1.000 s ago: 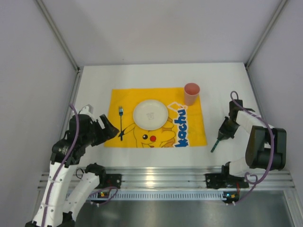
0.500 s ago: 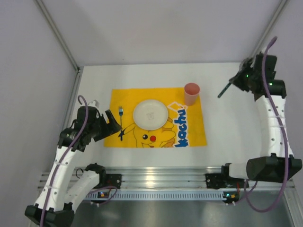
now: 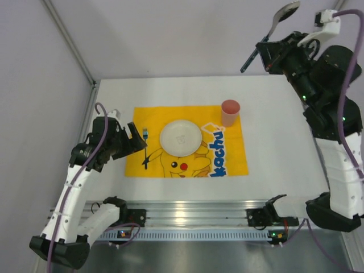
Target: Set the dinner table for one person
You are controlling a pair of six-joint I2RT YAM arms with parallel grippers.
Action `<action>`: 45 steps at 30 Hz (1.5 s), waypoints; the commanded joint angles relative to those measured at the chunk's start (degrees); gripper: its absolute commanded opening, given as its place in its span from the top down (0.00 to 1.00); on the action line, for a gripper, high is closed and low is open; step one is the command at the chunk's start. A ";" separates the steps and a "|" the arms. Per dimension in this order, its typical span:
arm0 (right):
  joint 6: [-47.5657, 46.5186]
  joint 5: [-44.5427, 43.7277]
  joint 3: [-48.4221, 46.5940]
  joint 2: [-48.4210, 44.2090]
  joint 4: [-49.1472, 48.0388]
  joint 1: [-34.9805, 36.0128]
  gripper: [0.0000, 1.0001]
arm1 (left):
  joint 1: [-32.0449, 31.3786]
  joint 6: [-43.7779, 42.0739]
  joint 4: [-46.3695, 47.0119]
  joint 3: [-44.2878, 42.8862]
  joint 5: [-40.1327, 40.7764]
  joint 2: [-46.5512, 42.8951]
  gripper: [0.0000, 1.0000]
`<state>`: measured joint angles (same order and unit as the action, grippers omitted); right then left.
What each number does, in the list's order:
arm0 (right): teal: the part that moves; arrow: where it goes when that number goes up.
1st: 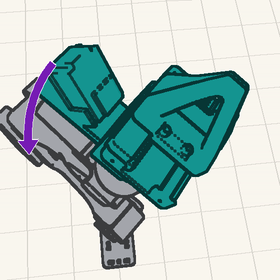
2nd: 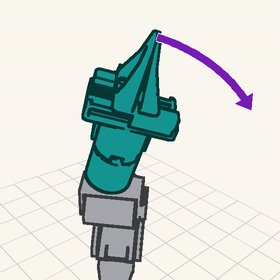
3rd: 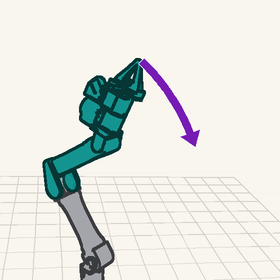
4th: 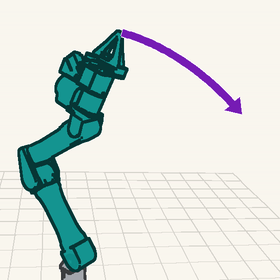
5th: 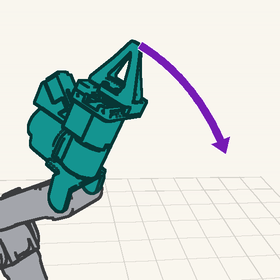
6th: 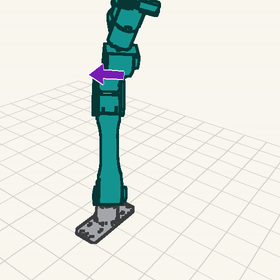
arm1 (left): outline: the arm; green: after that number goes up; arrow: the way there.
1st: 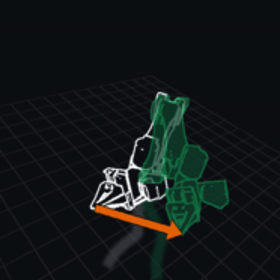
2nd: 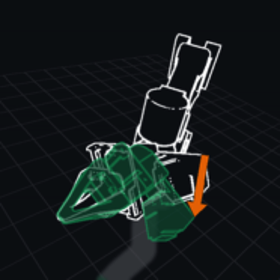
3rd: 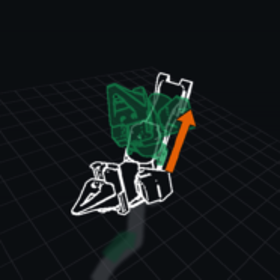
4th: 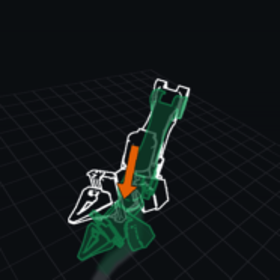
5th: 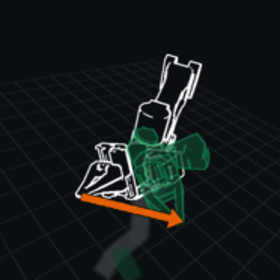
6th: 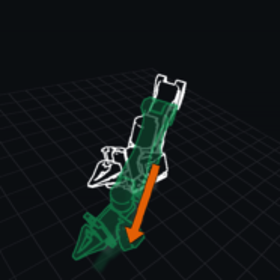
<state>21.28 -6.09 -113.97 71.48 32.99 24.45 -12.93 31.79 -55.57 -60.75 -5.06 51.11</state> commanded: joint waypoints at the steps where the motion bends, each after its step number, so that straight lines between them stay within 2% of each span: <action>1: -4.05 -3.32 -1.94 10.67 7.99 2.53 1.00 | -0.26 -0.68 -0.24 -2.18 1.37 -1.19 0.15; 3: -4.14 -0.61 -7.38 19.89 14.78 3.76 1.00 | -0.26 0.11 -1.37 -2.18 2.24 -2.50 0.14; 4: -4.14 -0.42 -11.32 23.06 22.13 4.55 1.00 | -0.26 0.29 -1.90 -2.27 2.42 -3.03 0.14; 5: -4.23 -0.76 -11.88 27.70 24.46 5.51 1.00 | -0.26 0.64 -2.26 -2.18 2.77 -3.65 0.14; 7: -4.14 -0.94 -9.10 30.37 27.38 7.80 1.00 | -0.26 1.43 -3.75 -2.35 3.91 -5.23 0.14; 9: -3.18 0.19 -4.27 31.26 26.43 8.60 1.00 | -0.26 2.39 -4.80 -2.09 4.53 -6.72 0.14; 10: -2.74 0.89 1.50 31.17 23.72 8.51 1.00 | -0.26 2.66 -5.68 -1.92 4.53 -7.34 0.14; 14: 0.25 4.84 13.06 33.88 17.20 6.76 1.00 | -0.26 4.33 -7.01 -0.86 7.34 -10.50 0.14; 16: 1.04 7.74 15.70 35.82 15.62 5.96 1.00 | -0.26 5.30 -7.88 -0.51 7.78 -11.30 0.14; 20: 1.83 7.50 18.95 39.25 14.91 5.53 1.00 | -0.26 6.26 -9.29 -0.25 9.27 -13.31 0.14; 28: 5.71 8.64 29.85 40.58 11.22 3.41 1.00 | -0.26 8.99 -11.05 0.54 10.95 -16.48 0.15; 38: 5.79 8.46 31.88 40.58 9.46 3.42 0.99 | -0.26 9.43 -11.40 1.25 10.86 -17.98 0.15; 39: 5.71 8.46 31.80 40.23 9.46 3.50 0.90 | -0.26 9.17 -11.49 1.16 10.77 -17.80 0.15; 41: 5.79 8.46 31.80 39.44 9.37 3.41 0.79 | -0.26 8.82 -11.31 0.81 10.77 -17.36 0.15; 42: 6.05 8.63 31.80 39.17 9.37 3.50 0.67 | -0.26 8.64 -11.40 0.64 10.77 -17.19 0.15; 45: 6.32 8.99 31.80 37.51 9.46 3.50 0.49 | -0.26 8.46 -11.14 0.63 10.42 -16.92 0.15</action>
<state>27.29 2.24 -81.06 112.86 43.92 28.21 -12.95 40.77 -66.70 -59.57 5.43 33.52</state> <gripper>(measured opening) 0.466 0.851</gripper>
